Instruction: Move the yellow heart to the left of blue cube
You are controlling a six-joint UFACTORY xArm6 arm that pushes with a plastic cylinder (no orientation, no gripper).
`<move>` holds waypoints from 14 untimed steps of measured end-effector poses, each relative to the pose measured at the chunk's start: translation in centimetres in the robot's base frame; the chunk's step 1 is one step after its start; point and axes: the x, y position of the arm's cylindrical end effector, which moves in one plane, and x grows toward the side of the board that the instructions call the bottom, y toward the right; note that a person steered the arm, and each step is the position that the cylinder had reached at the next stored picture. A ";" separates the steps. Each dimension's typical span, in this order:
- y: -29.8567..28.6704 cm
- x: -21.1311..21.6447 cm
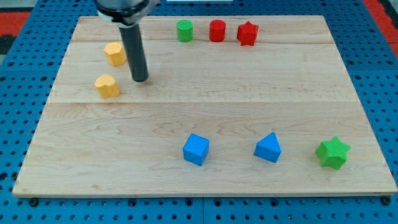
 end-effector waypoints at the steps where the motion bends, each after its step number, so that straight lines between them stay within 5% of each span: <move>1: -7.1 4.8; 3: -12.2 2.2; 4: -13.9 7.7; 5: -11.6 7.5; 6: -17.0 5.8; 8: -10.1 5.1; 12: 3.2 12.5; 14: 0.1 15.1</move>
